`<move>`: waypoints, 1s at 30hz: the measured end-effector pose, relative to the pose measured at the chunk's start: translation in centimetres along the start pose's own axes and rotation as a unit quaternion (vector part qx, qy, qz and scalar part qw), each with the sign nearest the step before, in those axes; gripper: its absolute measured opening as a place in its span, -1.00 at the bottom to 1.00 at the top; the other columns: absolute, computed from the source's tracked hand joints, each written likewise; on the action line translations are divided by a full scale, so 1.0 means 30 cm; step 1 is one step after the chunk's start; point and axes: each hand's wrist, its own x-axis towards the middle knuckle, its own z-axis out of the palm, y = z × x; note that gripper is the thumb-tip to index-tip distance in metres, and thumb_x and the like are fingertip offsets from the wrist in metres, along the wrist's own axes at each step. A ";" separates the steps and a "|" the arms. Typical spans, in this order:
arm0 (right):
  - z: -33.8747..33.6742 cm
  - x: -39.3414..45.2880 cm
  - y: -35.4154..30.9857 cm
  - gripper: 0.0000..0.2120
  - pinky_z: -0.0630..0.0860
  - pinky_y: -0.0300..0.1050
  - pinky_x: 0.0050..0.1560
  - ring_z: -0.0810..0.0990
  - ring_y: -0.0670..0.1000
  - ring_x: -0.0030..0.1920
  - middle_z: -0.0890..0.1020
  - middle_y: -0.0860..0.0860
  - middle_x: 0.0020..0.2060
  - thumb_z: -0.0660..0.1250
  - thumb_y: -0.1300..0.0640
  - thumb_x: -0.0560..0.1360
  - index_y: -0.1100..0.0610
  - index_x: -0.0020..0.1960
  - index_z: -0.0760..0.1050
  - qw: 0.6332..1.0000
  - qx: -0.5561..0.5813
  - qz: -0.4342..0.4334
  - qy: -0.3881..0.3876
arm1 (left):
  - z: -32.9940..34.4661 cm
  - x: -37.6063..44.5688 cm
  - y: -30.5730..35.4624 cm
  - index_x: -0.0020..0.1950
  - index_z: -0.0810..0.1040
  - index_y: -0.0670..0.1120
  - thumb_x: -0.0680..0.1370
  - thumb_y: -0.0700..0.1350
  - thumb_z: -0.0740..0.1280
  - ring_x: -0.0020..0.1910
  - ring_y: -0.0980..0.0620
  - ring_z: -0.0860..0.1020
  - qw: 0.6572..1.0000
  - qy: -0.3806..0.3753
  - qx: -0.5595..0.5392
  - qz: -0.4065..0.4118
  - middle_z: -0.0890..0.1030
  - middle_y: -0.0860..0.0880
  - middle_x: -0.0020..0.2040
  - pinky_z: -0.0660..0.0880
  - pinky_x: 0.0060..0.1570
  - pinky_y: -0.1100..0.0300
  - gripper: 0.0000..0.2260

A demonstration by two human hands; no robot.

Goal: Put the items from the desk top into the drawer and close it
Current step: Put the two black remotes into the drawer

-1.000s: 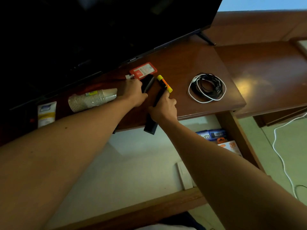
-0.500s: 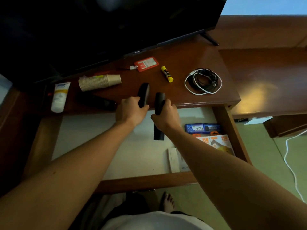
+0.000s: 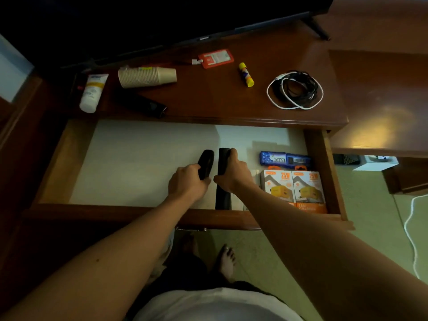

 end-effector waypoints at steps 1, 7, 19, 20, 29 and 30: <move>0.006 0.010 0.001 -0.15 0.63 0.16 0.04 0.61 0.25 0.09 0.57 0.21 0.17 0.54 0.16 0.40 0.03 0.49 0.07 1.000 -0.011 -0.002 -0.004 | 0.014 0.009 -0.003 0.32 0.55 -0.01 0.50 0.11 0.44 0.03 -0.14 0.63 1.000 -0.012 0.007 -0.008 0.65 -0.09 0.12 0.56 -0.11 0.08 -0.57; 0.036 0.080 0.026 0.02 0.62 0.09 0.02 0.60 0.26 0.08 0.55 0.24 0.17 0.53 0.22 0.40 -0.05 0.57 -0.10 0.996 -0.088 -0.004 -0.027 | 0.066 0.082 -0.016 0.26 0.49 -0.02 0.42 0.14 0.51 0.03 -0.17 0.60 0.998 -0.050 0.036 -0.031 0.62 -0.10 0.13 0.59 -0.07 0.01 -0.50; 0.026 0.161 0.034 -0.22 0.57 0.09 0.07 0.53 0.28 0.16 0.45 0.22 0.20 0.52 0.22 0.40 0.09 0.48 0.18 0.981 -0.186 0.015 -0.052 | 0.107 0.148 -0.067 0.48 0.20 -0.02 0.40 0.16 0.53 0.22 -0.23 0.51 0.985 -0.161 0.047 -0.031 0.44 -0.19 0.31 0.55 0.08 -0.07 -0.21; 0.024 0.164 0.037 -0.23 0.57 0.09 0.07 0.53 0.28 0.17 0.45 0.22 0.20 0.53 0.20 0.40 0.08 0.48 0.19 0.979 -0.196 0.012 -0.049 | 0.108 0.152 -0.066 0.50 0.18 -0.02 0.41 0.17 0.51 0.23 -0.23 0.50 0.985 -0.160 0.051 -0.031 0.43 -0.19 0.32 0.54 0.08 -0.06 -0.20; 0.043 0.166 0.064 -0.27 0.62 0.09 0.02 0.61 0.21 0.07 0.57 0.19 0.13 0.49 0.19 0.45 0.07 0.48 0.16 0.984 -0.173 -0.001 -0.044 | 0.104 0.162 -0.059 0.49 0.20 -0.07 0.46 0.18 0.47 0.25 -0.23 0.51 0.985 -0.165 0.050 -0.034 0.45 -0.20 0.34 0.54 0.11 -0.07 -0.26; 0.041 0.170 0.062 -0.27 0.61 0.08 0.02 0.60 0.21 0.08 0.57 0.19 0.14 0.49 0.20 0.45 0.08 0.48 0.17 0.985 -0.167 0.001 -0.047 | 0.105 0.158 -0.061 0.48 0.21 -0.08 0.46 0.18 0.47 0.25 -0.23 0.50 0.984 -0.169 0.047 -0.032 0.45 -0.20 0.34 0.54 0.11 -0.06 -0.26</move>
